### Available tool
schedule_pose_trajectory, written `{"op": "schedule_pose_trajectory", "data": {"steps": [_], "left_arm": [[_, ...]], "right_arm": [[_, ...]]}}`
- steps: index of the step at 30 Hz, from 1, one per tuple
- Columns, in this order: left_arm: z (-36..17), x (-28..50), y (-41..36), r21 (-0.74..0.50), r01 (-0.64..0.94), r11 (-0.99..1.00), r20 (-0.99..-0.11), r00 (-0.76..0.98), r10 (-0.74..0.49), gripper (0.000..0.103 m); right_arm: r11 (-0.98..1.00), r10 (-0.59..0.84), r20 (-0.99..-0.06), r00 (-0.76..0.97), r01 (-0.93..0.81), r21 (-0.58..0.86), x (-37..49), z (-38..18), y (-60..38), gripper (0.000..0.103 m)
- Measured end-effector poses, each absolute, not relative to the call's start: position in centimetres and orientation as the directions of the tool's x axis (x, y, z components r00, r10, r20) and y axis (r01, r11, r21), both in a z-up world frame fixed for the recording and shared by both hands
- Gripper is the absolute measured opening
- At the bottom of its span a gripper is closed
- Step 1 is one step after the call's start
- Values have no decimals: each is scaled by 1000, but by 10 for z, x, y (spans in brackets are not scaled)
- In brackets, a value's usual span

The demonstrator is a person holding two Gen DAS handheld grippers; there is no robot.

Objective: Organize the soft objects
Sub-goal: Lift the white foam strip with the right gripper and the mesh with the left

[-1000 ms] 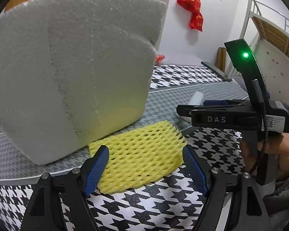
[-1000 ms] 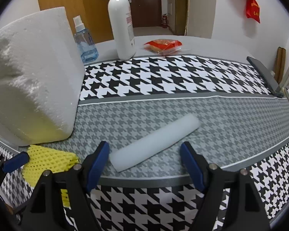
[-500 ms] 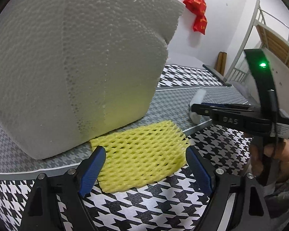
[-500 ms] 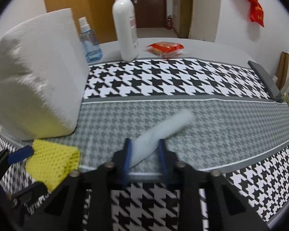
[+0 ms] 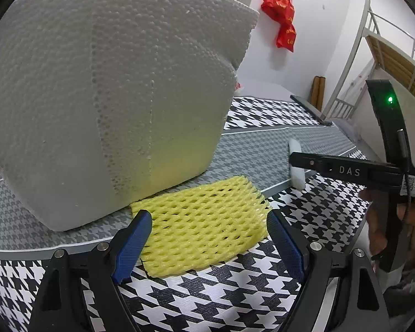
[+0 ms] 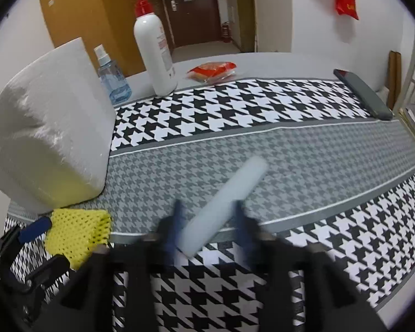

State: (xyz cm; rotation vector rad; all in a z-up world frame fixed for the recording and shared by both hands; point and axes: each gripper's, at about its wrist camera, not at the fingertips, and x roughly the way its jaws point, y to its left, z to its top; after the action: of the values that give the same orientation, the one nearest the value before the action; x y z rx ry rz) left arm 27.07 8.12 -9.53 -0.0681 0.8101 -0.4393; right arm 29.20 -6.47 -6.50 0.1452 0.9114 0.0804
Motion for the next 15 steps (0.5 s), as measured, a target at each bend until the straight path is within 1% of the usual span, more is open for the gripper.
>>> {"op": "schedule_pose_trajectory", "data": {"steps": [3,6,11,14,15], "left_arm": [[-94,270,85,-231,356,905,-682,604,-412,86],[-91,269,90,-226,353,908,-675,616,-407,86],[-89,266,96,-232,339,912,-670,624,-402,86],[-89,266,98,-235,337,912,-670,623,-403,86],[-89,266,98,-233,336,913,-673,622,-401,86]], "right_arm": [[988,104,-789,606,27,152,295,-68,-62,63],[992,59,-812,581,56,112,298,-75,-58,63],[993,27,-821,570,81,89,302,-77,-56,62],[994,7,-823,568,89,69,305,-77,-54,53],[995,-1,-821,570,86,58,306,-77,-52,41]]}}
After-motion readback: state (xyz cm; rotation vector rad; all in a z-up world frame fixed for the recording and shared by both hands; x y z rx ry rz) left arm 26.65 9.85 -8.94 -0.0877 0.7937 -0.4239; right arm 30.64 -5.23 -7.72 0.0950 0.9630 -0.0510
